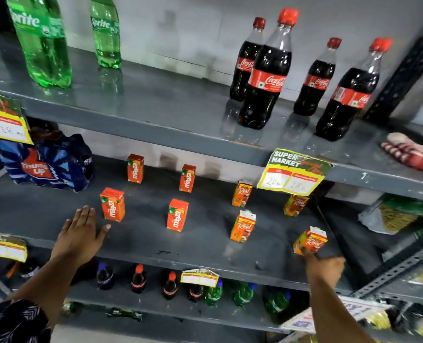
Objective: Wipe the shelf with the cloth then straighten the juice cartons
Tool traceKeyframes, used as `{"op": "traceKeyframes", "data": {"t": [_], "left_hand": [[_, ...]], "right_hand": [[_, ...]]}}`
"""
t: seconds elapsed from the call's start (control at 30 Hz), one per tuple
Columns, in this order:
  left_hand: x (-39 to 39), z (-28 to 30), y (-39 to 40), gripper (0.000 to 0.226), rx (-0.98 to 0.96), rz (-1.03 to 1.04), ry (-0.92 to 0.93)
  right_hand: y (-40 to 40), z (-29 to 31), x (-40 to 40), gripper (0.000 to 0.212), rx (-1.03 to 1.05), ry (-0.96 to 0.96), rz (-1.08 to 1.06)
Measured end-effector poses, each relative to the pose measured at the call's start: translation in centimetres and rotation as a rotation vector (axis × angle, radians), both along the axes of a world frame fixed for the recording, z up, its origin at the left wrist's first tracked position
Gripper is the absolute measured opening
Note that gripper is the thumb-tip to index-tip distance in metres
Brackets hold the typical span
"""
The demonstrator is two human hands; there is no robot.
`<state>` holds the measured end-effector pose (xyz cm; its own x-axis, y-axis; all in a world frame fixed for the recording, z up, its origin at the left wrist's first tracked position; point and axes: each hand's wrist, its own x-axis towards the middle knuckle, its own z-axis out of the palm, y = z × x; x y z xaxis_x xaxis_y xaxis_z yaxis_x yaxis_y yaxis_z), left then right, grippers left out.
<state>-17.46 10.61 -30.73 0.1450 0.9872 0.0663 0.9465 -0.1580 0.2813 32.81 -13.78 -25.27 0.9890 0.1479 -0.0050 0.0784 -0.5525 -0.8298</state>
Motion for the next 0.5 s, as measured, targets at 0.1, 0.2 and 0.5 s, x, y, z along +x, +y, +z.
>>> {"op": "traceKeyframes", "data": {"t": [0.1,0.2,0.5], "left_hand": [[0.4,0.4,-0.7,0.075,0.031,0.009,0.008],[0.5,1.1,-1.6,0.074,0.053,0.019,0.021],[1.6,4.4,-4.5,0.071,0.221,0.073,-0.007]], "right_hand": [[0.8,0.3,2.3,0.086,-0.070,0.051,0.105],[1.5,0.5,3.0,0.067,-0.141,0.037,0.204],[1.3,-0.1,3.1,0.081,-0.003,0.032,0.224]]}}
